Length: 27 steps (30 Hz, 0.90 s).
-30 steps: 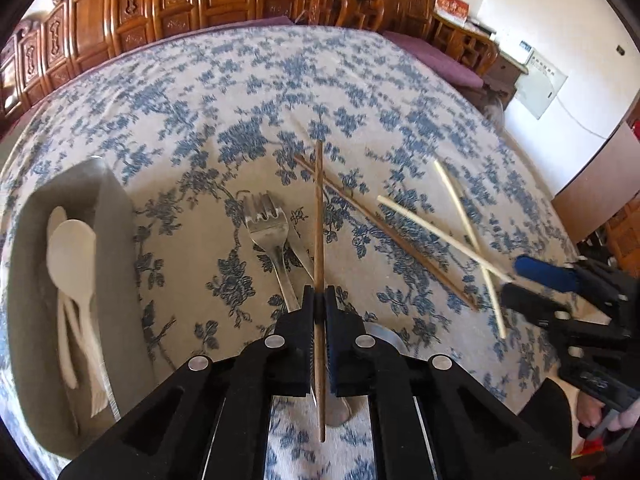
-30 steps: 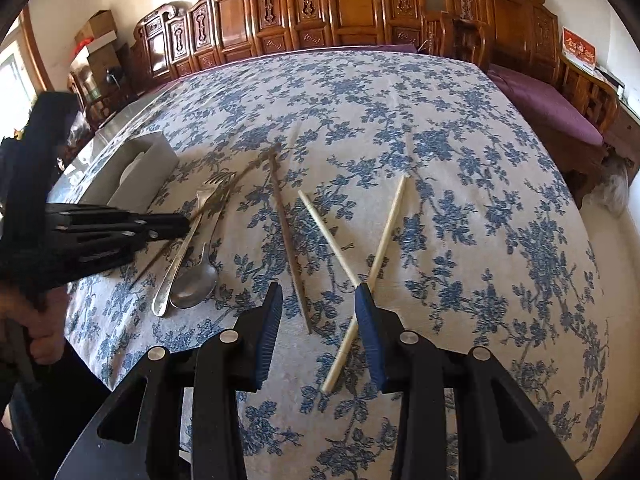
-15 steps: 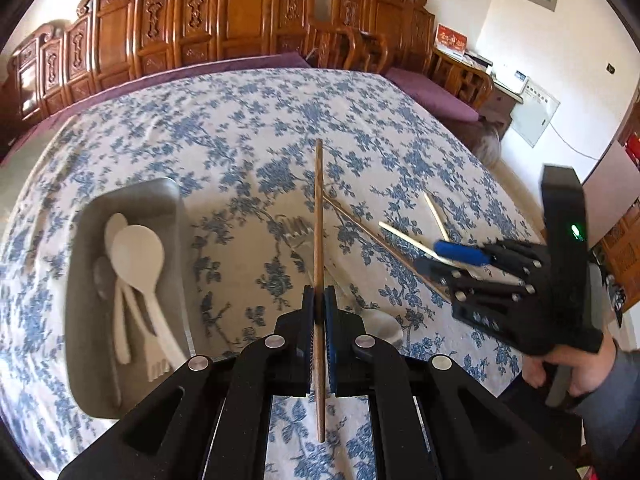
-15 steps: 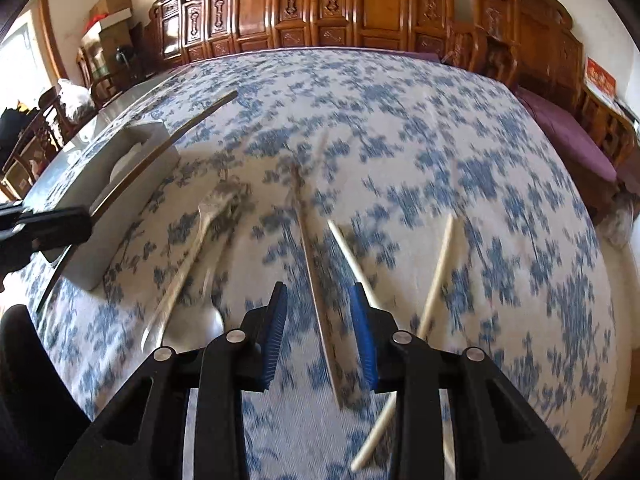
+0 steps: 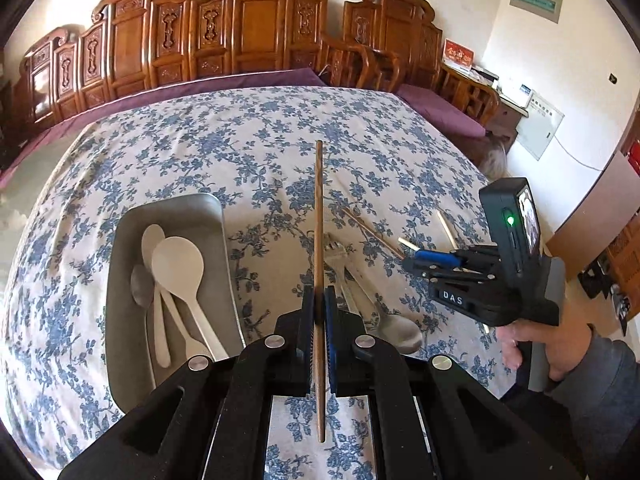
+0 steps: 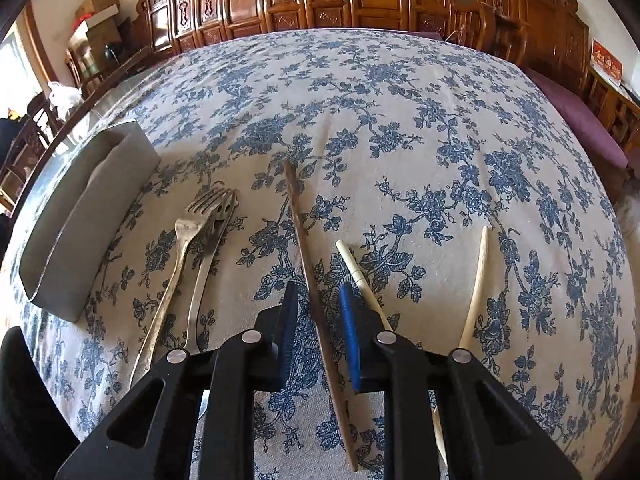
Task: Organize utensils
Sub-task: 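Grasp the other brown chopstick with the right gripper while left lifts its chopstick, then lower the brown chopstick into the grey tray and open left while right carries its chopstick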
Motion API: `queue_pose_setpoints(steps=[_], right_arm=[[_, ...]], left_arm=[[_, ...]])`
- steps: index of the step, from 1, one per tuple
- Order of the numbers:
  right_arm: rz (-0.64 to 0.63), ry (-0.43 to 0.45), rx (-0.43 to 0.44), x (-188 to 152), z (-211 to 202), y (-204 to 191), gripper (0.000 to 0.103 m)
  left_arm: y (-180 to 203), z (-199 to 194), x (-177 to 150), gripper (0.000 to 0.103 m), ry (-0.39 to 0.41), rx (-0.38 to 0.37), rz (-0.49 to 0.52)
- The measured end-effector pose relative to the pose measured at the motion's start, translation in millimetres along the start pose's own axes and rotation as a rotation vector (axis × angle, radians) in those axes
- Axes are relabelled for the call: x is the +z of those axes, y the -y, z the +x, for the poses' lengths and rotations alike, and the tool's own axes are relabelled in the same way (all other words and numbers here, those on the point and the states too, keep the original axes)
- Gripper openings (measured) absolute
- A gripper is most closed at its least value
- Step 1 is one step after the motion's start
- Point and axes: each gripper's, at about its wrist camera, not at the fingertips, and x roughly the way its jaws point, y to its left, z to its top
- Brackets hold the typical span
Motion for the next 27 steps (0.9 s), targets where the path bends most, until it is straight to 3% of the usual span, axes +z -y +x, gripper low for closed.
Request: queue_pose_setpoints(steps=[1,2,4,8,18,27], right_arm=[[-0.039,0.004,-0.026,-0.9,0.0,-5.8,0.019],[-0.05,0.003,-0.021,-1.2,0.4,-9.3,0.01],[-0.061,-0.001,-0.03,-1.5,0.8,-13.1,0.007],[-0.085,0.008,-0.026,-1.9,0.3,-18.2,0.006],[-0.08,0.117,0.094,4.3,-34.4,-42.5,0.006],[-0.068,0.167,0.184,12.8,-48.3,-61.6,0.006]], left_arm=[[-2.3,0.4,-0.3,0.004,0.002,0.0,-0.007],[-3.9,0.4,-0.8,0.004,0.004,0.0,-0.014],[-8.5,-0.2,-2.1,0.004,0.007,-0.003,-0.037],[-16.3,-5.2,-7.4,0.004,0.014,0.008,-0.059],[-45.0,-22.3,-12.6,0.004,0.029,0.061,-0.1],[-87.1,-12.2,-15.9,0.004,-0.015,0.117,-0.152]])
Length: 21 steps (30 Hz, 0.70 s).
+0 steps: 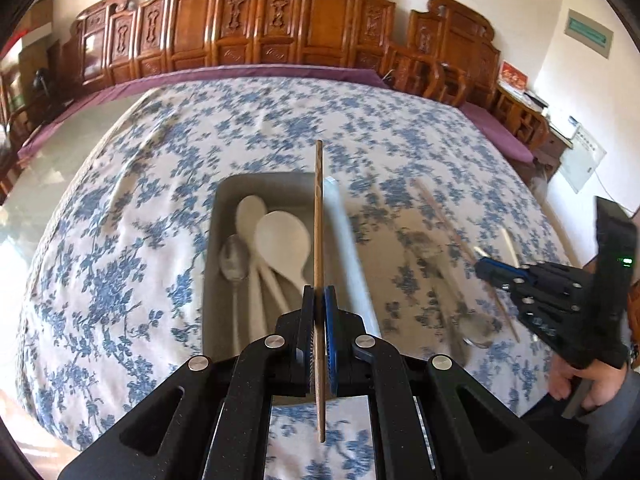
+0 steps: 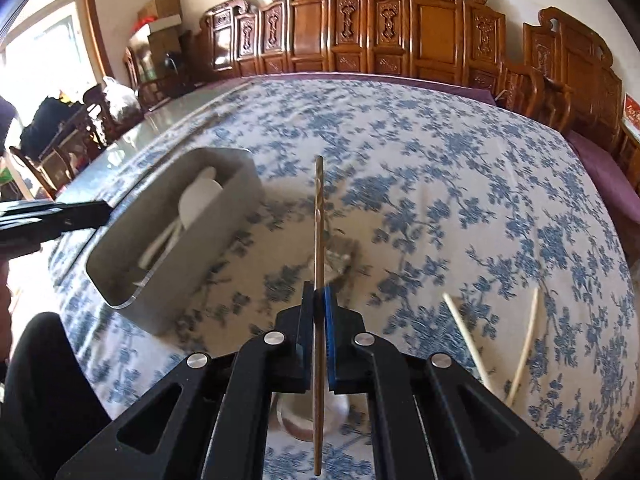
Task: Organize utensils
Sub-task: 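Lower the brown chopstick into the grey tray and open left while right carries its chopstick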
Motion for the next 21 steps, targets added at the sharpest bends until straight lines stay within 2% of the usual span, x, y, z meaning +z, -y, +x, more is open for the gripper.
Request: queue_pose_setpoints(steps=[7,21], right_arm=[[0.011,-0.003,0.041,3.0,7.3,-1.0,0.006],[0.036,0.01,0.066,6.5,6.3,5.5,0.006]], left_arm=[[-17.4,29.7,0.9,0.004,-0.078,0.019,-0.02],[-3.6,66.4,1.6,0.004,-0.159,0.031,0.029]])
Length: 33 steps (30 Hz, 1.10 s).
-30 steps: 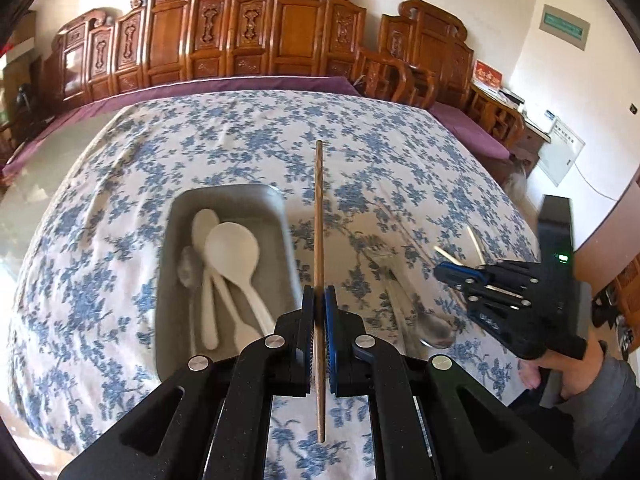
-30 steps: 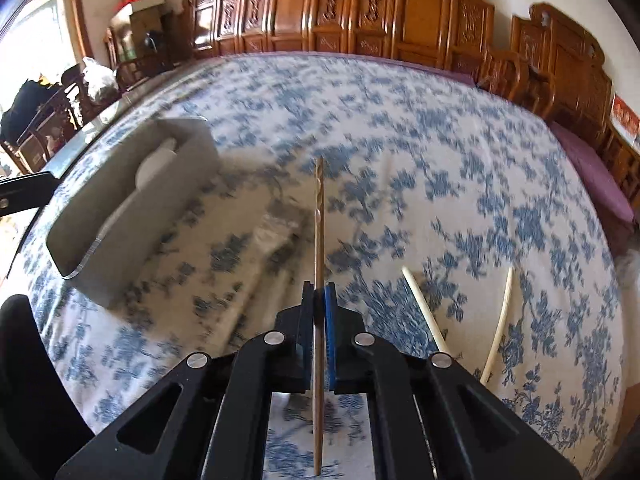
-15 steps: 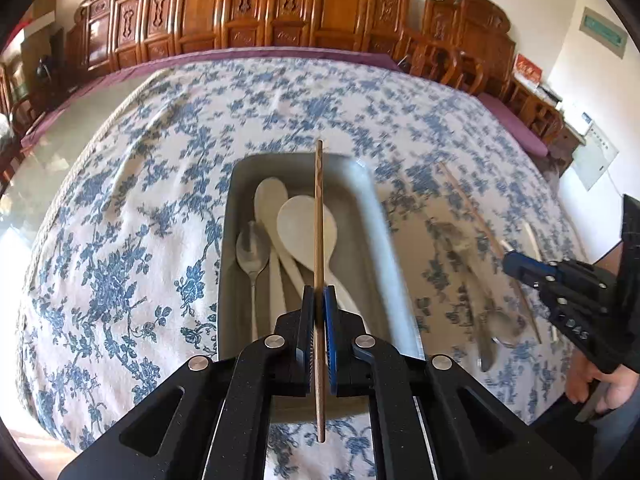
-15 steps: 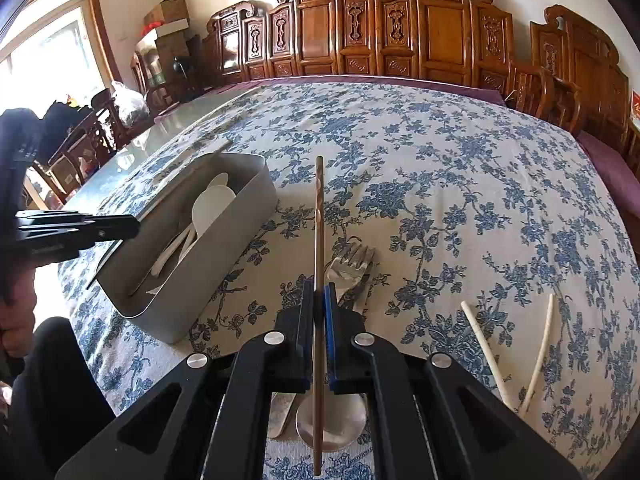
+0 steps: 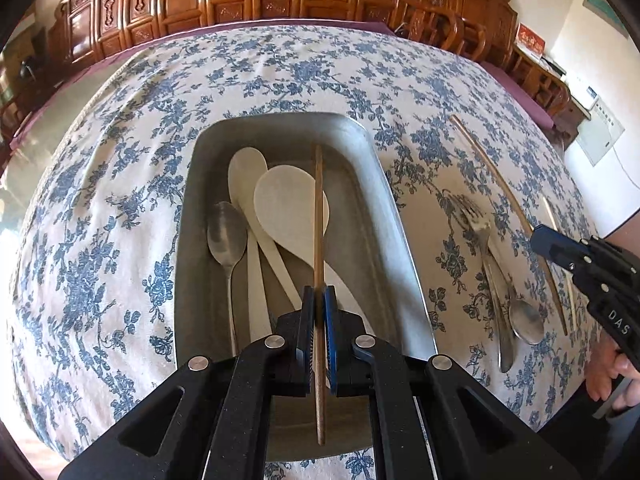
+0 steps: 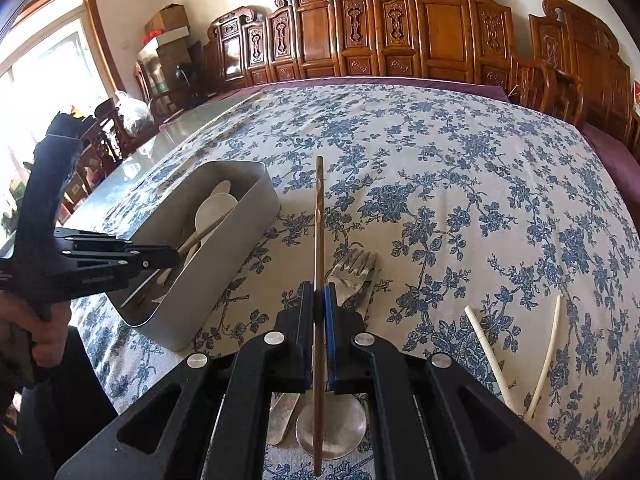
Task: Organize utensils
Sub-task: 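Lower the brown chopstick into the grey tray and open left while right carries its chopstick, then lower the brown chopstick into the grey tray and open the right gripper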
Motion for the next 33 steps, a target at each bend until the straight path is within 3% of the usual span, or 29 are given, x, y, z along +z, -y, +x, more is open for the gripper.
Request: queue_pose_setpoints(steps=[9,16,25,33], right_arm=[[-0.007,0.001,0.005,1.2,-0.2,-4.7,0.006],[-0.038,0.015,0.041,10.1,-0.5,-25.9,0.006],[-0.062,-0.008,0.071,23.7,13.9,-55.1,0.006],[-0.095,-0.003,0.09,35.9,20.4,-98.7,0.006]], left_arm=[[-4.5,-5.6,-3.8,0.005,0.013,0.027,0.004],[-11.0,-27.4,-9.9,0.006,0.093,0.035,0.019],[-49.5,-47.0,-13.5,0.006,0.196,0.049,-0.047],[-89.5,-58.6,-18.5,0.006,0.231,0.077,-0.096]])
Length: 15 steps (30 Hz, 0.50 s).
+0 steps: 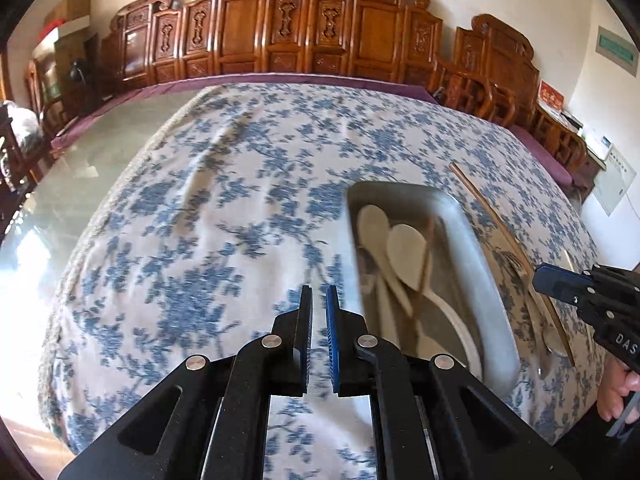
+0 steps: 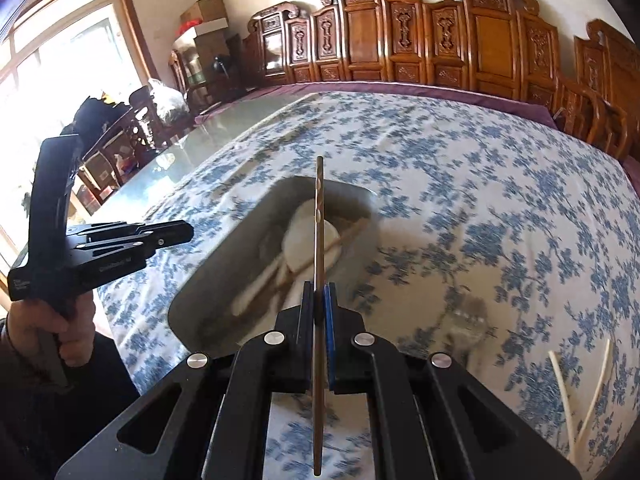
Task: Organize utensils
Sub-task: 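Lower the brown chopstick into the grey tray and open the right gripper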
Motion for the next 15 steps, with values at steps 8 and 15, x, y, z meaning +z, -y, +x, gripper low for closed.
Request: queue_pose_setpoints(steps=[8,15], right_arm=[[0.061,-0.044,-0.003,13.1,35.4,-24.5,0.006],[0.207,-0.12,0.026,12.5,75.2,-18.1,0.006]], left_arm=[[-12.0,-13.8,1.5,0.006,0.038,0.023,0.001],[-9.5,-20.5,-0.1,0.006,0.059,0.022,0.015]])
